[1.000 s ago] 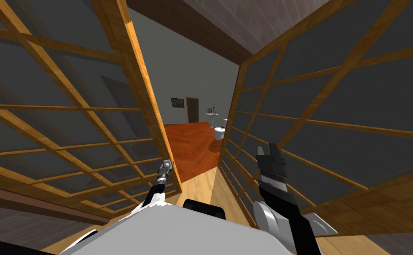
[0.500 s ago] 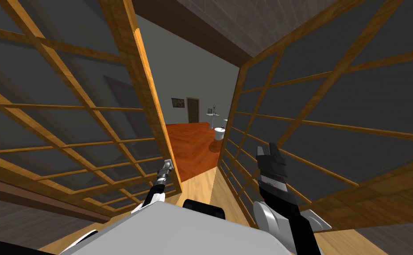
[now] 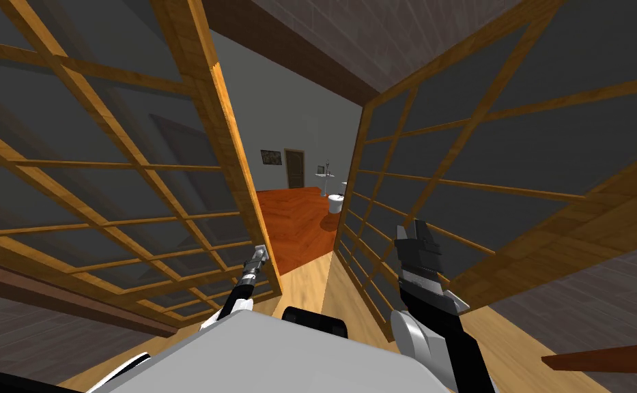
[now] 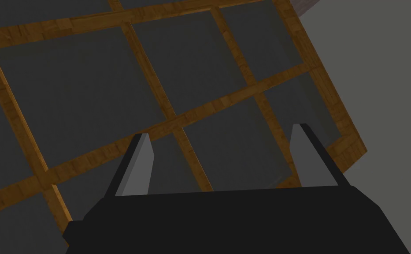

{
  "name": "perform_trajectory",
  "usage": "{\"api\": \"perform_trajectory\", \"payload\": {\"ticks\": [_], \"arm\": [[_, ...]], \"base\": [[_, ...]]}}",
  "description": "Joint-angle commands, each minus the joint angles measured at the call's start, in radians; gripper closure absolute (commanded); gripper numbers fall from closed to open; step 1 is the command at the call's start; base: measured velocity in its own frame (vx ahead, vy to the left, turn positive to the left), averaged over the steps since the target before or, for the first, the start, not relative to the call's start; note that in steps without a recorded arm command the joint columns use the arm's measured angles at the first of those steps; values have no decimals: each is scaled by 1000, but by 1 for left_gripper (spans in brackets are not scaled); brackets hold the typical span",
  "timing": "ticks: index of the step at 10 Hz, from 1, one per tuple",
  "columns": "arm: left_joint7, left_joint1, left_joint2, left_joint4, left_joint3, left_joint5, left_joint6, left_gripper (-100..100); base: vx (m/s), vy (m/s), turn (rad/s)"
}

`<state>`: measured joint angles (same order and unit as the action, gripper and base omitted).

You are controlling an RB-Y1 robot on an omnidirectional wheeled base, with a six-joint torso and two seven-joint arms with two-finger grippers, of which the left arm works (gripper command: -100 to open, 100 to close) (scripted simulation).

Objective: Pull the door open

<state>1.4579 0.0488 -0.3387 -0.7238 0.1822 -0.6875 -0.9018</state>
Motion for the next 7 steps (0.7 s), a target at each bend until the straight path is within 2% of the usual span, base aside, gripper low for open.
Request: {"api": "perform_trajectory", "payload": {"ticks": [1,5,6,7], "arm": [[15,18,-9,-20,20,9,2,100],[64,36,-39,-40,71,33,-5,100],[54,35,-33,-38,66,30,0,100],[74,47,-45,-43,88,40,-9,100]], "base": [[-226,0,-78],[-225,20,-84],[-99,11,-30],[-163,-9,-89]]}}
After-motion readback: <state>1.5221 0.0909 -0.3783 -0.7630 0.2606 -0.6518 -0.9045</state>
